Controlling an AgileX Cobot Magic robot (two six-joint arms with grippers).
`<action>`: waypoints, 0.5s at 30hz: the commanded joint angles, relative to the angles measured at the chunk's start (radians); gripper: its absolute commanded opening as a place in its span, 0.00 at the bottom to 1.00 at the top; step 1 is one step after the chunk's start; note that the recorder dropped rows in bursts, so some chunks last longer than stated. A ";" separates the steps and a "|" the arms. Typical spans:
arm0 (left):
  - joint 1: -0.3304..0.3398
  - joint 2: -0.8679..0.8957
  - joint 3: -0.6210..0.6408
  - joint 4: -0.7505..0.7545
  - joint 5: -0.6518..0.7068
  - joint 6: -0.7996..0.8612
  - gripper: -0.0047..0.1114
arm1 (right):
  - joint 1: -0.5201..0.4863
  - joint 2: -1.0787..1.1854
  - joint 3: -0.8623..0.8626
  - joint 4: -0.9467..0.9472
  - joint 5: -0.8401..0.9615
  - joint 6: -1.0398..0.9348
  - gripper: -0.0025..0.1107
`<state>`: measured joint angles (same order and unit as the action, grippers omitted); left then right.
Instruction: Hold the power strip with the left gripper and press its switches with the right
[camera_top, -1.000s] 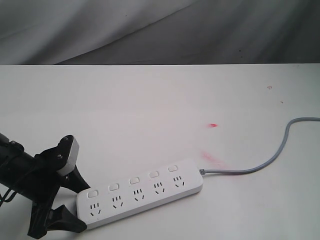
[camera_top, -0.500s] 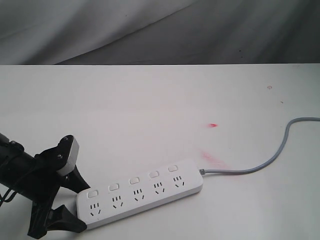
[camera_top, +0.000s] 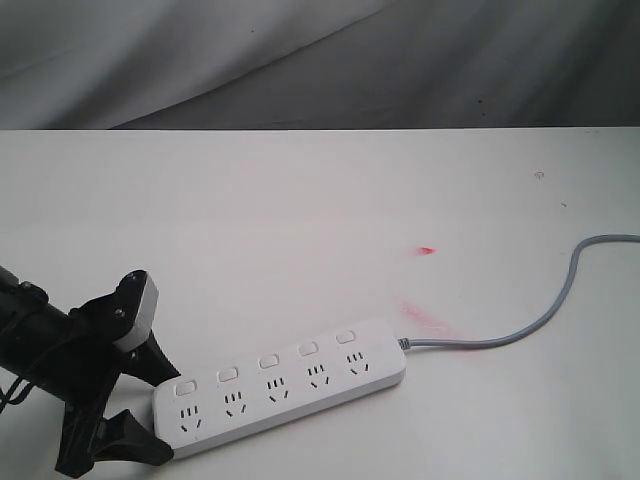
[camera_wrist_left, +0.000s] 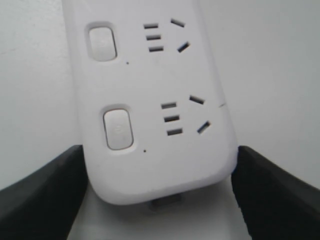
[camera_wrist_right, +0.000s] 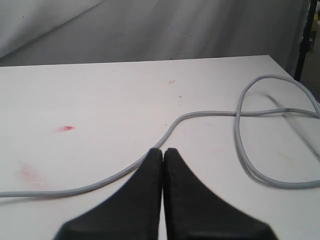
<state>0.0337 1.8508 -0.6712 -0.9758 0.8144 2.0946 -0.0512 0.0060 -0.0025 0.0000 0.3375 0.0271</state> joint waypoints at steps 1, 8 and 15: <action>-0.004 0.012 0.003 0.051 -0.030 -0.001 0.52 | -0.008 -0.006 0.003 0.000 0.003 0.006 0.02; -0.004 0.012 0.003 0.051 -0.030 -0.001 0.52 | -0.008 -0.006 0.003 0.018 0.003 0.005 0.02; -0.004 0.012 0.003 0.051 -0.030 -0.001 0.52 | -0.008 -0.006 0.003 0.018 0.003 0.005 0.02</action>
<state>0.0337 1.8508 -0.6712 -0.9758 0.8144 2.0946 -0.0512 0.0060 -0.0025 0.0133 0.3413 0.0289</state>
